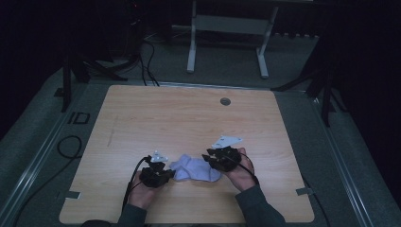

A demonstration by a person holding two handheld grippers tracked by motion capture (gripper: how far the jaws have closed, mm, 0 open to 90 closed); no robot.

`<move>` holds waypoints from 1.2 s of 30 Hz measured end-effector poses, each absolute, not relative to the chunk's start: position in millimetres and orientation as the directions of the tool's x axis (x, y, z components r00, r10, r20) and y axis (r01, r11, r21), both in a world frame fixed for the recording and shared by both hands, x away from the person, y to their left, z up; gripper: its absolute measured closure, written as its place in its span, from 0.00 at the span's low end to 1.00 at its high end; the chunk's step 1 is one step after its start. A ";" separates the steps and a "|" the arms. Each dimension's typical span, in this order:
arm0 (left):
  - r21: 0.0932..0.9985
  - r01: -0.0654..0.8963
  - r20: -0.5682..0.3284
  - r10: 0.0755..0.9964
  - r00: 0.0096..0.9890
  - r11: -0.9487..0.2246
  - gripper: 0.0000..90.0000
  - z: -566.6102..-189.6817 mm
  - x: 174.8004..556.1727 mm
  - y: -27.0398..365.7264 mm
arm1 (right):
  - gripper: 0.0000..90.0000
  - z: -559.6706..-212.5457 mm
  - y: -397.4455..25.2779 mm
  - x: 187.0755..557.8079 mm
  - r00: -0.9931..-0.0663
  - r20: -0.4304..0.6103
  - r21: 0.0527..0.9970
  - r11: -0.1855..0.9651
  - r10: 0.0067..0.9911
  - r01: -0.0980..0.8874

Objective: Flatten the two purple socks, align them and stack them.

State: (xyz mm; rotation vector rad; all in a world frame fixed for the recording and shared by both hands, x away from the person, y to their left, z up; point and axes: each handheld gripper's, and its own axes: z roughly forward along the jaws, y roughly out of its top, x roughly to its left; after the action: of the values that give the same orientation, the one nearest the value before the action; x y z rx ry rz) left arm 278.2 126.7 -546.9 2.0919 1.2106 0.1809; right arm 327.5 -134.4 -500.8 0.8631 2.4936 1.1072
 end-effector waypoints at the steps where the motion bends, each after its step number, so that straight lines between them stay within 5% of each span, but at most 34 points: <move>1: 0.633 0.708 -0.218 0.806 0.550 -0.313 0.98 -547.3 278.1 126.2 | 0.79 -502.4 -139.5 328.3 -0.772 -0.011 0.733 0.530 0.635 0.426; 11: 0.618 0.714 -0.199 0.813 0.547 -0.329 0.98 -550.3 278.5 124.0 | 0.84 -543.3 -153.4 332.4 -0.726 0.041 0.604 0.561 0.687 0.566; 15: 0.614 0.717 -0.195 0.817 0.543 -0.330 0.98 -551.3 278.7 123.0 | 0.98 -543.0 -154.2 333.5 -0.716 0.033 0.607 0.556 0.697 0.569; 36: 0.614 0.714 -0.182 0.819 0.544 -0.337 0.98 -551.7 278.6 121.7 | 0.98 -537.7 -165.3 341.4 -0.675 0.017 0.646 0.507 0.738 0.571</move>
State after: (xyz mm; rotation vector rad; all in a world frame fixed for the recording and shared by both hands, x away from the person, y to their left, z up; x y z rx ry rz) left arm 278.6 121.7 -551.7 2.1278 1.2315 0.2087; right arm 341.4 -165.3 -537.7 1.1069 2.4910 0.9233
